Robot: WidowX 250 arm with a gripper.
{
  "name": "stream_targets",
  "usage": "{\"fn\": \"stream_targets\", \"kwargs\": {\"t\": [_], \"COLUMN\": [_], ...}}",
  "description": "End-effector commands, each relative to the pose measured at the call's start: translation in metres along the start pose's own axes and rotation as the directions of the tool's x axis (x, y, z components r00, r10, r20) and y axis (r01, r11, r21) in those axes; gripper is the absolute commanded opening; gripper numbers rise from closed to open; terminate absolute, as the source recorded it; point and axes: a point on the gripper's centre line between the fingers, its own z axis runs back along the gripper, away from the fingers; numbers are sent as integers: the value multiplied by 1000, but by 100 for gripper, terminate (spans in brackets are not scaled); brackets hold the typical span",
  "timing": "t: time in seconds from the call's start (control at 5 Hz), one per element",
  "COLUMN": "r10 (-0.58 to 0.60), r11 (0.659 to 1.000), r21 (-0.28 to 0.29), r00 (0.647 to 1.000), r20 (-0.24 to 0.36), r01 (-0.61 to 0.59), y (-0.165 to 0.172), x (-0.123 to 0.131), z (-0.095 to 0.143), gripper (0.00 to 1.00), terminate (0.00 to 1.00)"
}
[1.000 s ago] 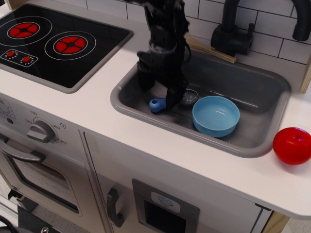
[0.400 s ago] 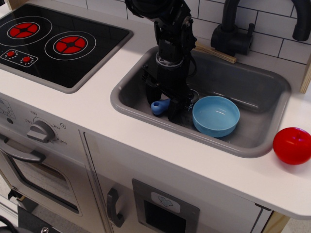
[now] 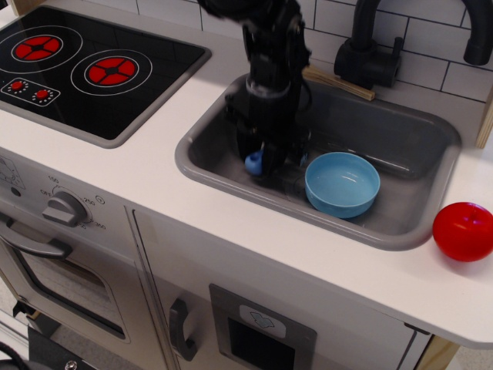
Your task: Put spoon in bowl sink
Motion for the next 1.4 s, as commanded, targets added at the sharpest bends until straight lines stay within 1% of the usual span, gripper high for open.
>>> {"fn": "stream_targets", "kwargs": {"t": [0.0,0.2,0.4,0.6,0.8,1.0,1.2], "r10": [115,93,50,9,-21,-7,15], "r11": [992,995,998,1000,1000,999,997], "r21": [26,18,35,11,8,35,72], "r00": [982,995,998,996,990,985,981], "r20": [147,39,-26,-87,-139,-172,-192], "r01": [-120,-94,-49,-8,23,13,-1], "y": [14,-5,-24,-46,-65,-76,-80], "x": [22,10,-2,-6,-6,-4,0], "z": [69,72,65,63,58,47,37], "gripper": [0,0,0,0,0,0,0], "terminate": [0,0,0,0,0,0,0]}}
